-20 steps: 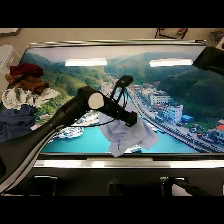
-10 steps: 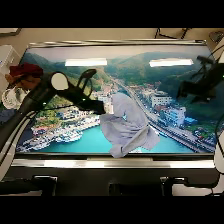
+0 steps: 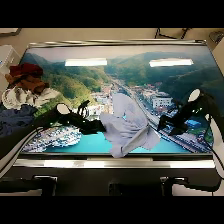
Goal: Fold the clothes and pants, and hang the long-sleeved shirts on hangers.
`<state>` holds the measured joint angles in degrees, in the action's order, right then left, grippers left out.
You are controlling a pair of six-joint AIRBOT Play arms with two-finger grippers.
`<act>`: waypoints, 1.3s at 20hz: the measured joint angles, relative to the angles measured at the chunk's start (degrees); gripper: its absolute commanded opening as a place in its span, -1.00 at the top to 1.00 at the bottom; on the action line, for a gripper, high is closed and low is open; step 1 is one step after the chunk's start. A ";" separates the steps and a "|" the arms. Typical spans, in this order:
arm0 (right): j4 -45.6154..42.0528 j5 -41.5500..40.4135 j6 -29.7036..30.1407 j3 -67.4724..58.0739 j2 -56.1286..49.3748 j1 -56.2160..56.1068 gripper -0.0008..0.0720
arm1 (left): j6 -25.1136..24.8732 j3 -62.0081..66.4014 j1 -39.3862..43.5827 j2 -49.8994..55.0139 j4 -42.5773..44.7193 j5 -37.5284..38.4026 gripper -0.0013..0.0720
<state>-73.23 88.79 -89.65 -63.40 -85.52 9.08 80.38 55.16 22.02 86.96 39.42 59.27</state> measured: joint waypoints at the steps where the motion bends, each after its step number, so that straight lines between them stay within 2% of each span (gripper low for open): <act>1: 0.74 -1.38 0.13 1.88 0.07 0.00 -0.95 | -0.61 -0.79 0.92 0.52 -1.60 -1.14 -0.80; 4: 2.58 -4.96 0.57 5.97 0.22 0.00 -0.93 | -1.84 -2.16 3.65 2.08 -4.79 -4.13 -0.06; 6: 3.69 -7.26 1.09 8.24 0.22 0.00 -0.92 | -2.08 -2.56 4.72 2.58 -5.70 -5.14 0.64; 8: 5.88 -8.44 1.75 10.32 0.33 0.00 -0.77 | -2.25 -2.75 5.22 2.86 -6.32 -5.73 0.90; 9: 7.48 -9.16 2.16 11.19 0.35 0.00 -0.24 | -2.40 -2.80 5.40 2.95 -6.45 -6.25 0.91; 10: 8.63 -10.75 2.60 11.87 0.35 0.00 0.55 | -2.43 -2.82 5.51 2.99 -6.58 -6.43 0.91; 11: 9.38 -12.87 2.91 12.28 0.26 -0.02 0.85 | -2.49 -2.82 5.53 2.97 -6.78 -6.73 0.91; 16: 10.08 -15.10 4.81 8.35 3.65 0.00 0.85 | -4.90 0.72 3.37 -0.85 -4.70 -6.91 0.91; 19: 6.10 -16.46 5.64 -2.64 9.92 0.04 0.85 | -6.56 8.17 -0.63 -7.74 -2.38 -6.71 0.91; 22: 1.75 -21.53 5.64 -17.77 18.56 0.04 0.85 | -7.76 19.06 -5.73 -16.33 -1.55 -6.67 0.91; 26: -0.96 -27.17 3.43 -30.21 30.67 0.04 0.85 | -8.26 30.56 -10.93 -28.04 -1.03 -8.76 0.91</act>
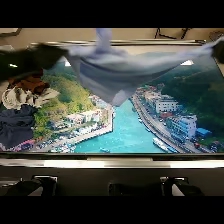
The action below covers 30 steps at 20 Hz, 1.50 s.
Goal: Fold the clothes and pants, and hang the long-sleeved shirts on hangers.
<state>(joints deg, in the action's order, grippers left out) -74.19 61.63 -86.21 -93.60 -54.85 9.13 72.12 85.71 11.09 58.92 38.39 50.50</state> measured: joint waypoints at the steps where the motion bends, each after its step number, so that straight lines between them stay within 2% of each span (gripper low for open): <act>1: -0.31 -0.11 -0.50 -1.29 2.49 0.00 0.85 | 0.09 1.38 -0.74 -2.64 0.35 -0.74 0.91; 6: -1.14 6.67 -2.32 -4.07 9.60 0.00 0.85 | 3.45 4.00 -2.36 -9.81 2.58 -1.33 0.91; 11: -1.38 18.38 -4.81 -3.10 5.70 0.00 0.85 | 4.39 -2.97 -2.12 -9.03 3.80 -1.07 0.90; 14: -1.42 21.35 -5.55 2.47 -0.28 0.00 0.85 | 2.54 -10.43 0.22 -3.89 4.22 -6.51 0.91; 18: -1.03 21.18 -6.21 13.05 -10.67 0.00 0.85 | -2.43 -14.60 4.02 9.07 3.85 -19.15 0.90; 20: -0.74 21.97 -6.45 17.66 -15.30 0.00 0.85 | -2.69 -15.39 5.92 16.20 2.51 -20.79 0.90; 22: -0.17 22.58 -6.82 21.40 -18.29 0.00 0.85 | -1.01 -15.76 7.69 22.08 0.92 -18.69 0.84; 23: -0.07 22.86 -6.82 22.95 -19.26 0.00 0.85 | 0.35 -15.91 8.31 24.30 0.46 -16.50 0.32; 24: 0.07 23.21 -6.84 24.15 -19.91 0.00 0.85 | 2.05 -15.98 8.52 26.05 -0.07 -13.90 -0.64; 25: 0.17 23.56 -6.84 24.98 -20.37 0.00 0.85 | 3.65 -16.00 8.26 27.12 -0.48 -11.47 -0.98; 27: 0.31 24.20 -6.84 26.01 -20.87 0.00 0.85 | 5.97 -15.65 5.44 28.11 -0.57 -4.20 -0.98; 30: 0.46 25.16 -6.36 26.73 -21.18 0.00 0.85 | 9.01 -15.02 -3.28 27.02 1.97 9.68 -0.97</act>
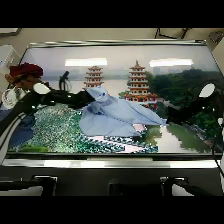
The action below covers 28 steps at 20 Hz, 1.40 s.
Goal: Fold the clothes and pants, and hang the long-sleeved shirts on hangers.
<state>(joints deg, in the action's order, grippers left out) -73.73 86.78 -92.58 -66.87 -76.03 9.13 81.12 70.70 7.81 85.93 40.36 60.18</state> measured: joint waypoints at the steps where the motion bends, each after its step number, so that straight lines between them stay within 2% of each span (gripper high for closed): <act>1: 0.00 0.24 0.00 0.13 -0.04 0.00 0.85 | 0.92 -0.37 -2.84 -0.98 1.73 3.96 -0.97; 3: 0.00 0.35 0.22 0.28 -0.11 0.00 0.85 | 2.60 -3.65 -7.30 -3.72 6.12 10.97 -0.97; 6: 0.02 0.37 0.50 0.37 -0.11 0.00 0.85 | 3.56 -14.25 -9.31 -8.81 8.15 12.96 -0.97; 10: 0.04 -0.07 0.85 0.39 -0.11 0.00 0.85 | 1.29 -28.22 -4.33 -11.30 -0.09 4.11 -0.96; 11: 0.04 -0.20 0.85 0.39 -0.11 0.00 0.85 | 0.57 -30.14 -2.36 -11.15 -2.64 1.22 -0.79; 12: 0.11 -0.22 0.85 0.39 -0.11 0.00 0.85 | -0.04 -31.67 -0.15 -10.69 -5.40 -2.01 -0.71; 14: 0.28 -0.22 0.85 0.39 -0.11 0.00 0.85 | -0.81 -33.46 3.82 -9.49 -10.01 -7.82 -0.70; 15: 0.57 -0.24 0.85 0.39 -0.11 0.00 0.85 | -0.83 -34.05 5.53 -8.72 -12.07 -10.64 -0.52; 16: 0.90 -0.22 0.85 0.39 -0.11 0.00 0.85 | -0.85 -34.38 6.75 -8.17 -13.86 -12.57 -0.24; 18: 1.77 -0.20 0.85 0.39 -0.11 0.00 0.85 | -1.01 -34.93 8.41 -7.21 -15.91 -16.06 0.58; 19: 2.36 -0.22 0.87 0.39 -0.11 0.00 0.85 | -1.01 -35.08 8.81 -6.93 -16.72 -17.70 0.90; 23: 5.20 -0.68 1.79 -0.07 0.48 0.00 0.85 | -2.84 -33.68 8.39 -8.13 -18.49 -18.88 0.91; 26: 6.25 -3.37 3.45 -5.31 2.91 0.00 0.85 | -9.05 -26.73 5.27 -14.78 -18.91 -18.82 0.91; 28: 5.18 -7.96 4.04 -12.63 5.51 0.00 0.85 | -14.25 -18.16 1.53 -21.11 -18.95 -18.78 0.91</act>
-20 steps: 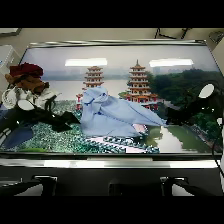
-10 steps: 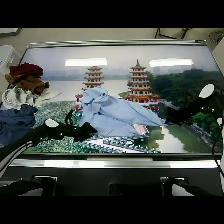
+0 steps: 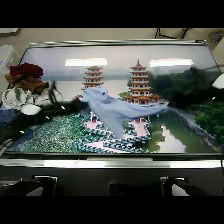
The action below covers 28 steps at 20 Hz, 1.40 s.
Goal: Fold the clothes and pants, and hang the long-sleeved shirts on hangers.
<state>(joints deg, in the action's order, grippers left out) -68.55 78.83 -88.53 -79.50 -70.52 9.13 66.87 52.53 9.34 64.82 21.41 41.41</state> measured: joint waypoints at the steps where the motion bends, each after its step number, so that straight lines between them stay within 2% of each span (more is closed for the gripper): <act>1: -1.22 -3.41 -0.02 -4.52 1.62 0.00 0.85 | -2.16 5.57 -2.58 -3.30 -0.13 -0.13 0.91; 4: -6.38 -13.27 -2.64 -17.05 7.19 0.00 0.85 | -5.05 22.86 -10.80 -11.47 -0.35 -0.37 0.91; 7: -10.86 -15.98 -5.18 -24.39 13.68 0.00 0.85 | -6.12 34.71 -16.24 -18.27 -0.55 -0.33 0.91; 12: -13.73 -11.98 -6.69 -27.82 22.14 0.00 0.85 | -5.05 40.98 -19.12 -24.74 -0.33 -0.28 0.91; 17: -14.62 -12.04 -7.19 -28.35 25.75 0.00 0.85 | -3.91 41.27 -19.71 -23.54 2.21 1.18 0.91; 21: -15.47 -2.21 -8.92 -24.28 20.28 0.00 0.85 | -3.76 32.83 -19.39 -17.55 8.44 6.14 0.91; 23: -15.37 -0.33 -10.12 -18.86 14.78 -0.02 0.85 | -3.72 25.53 -18.49 -12.83 10.36 6.03 0.90; 25: -13.46 -3.10 -12.26 -13.29 7.85 -0.02 0.85 | -3.69 19.02 -17.11 -6.97 11.37 3.23 0.90; 28: -6.47 -12.55 -15.78 -8.31 -4.11 0.00 0.85 | -3.74 13.70 -15.21 3.15 11.39 -1.73 0.90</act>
<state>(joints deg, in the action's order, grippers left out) -75.02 66.28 -104.31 -87.81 -74.63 9.13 63.13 66.24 -5.87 67.96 32.80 39.68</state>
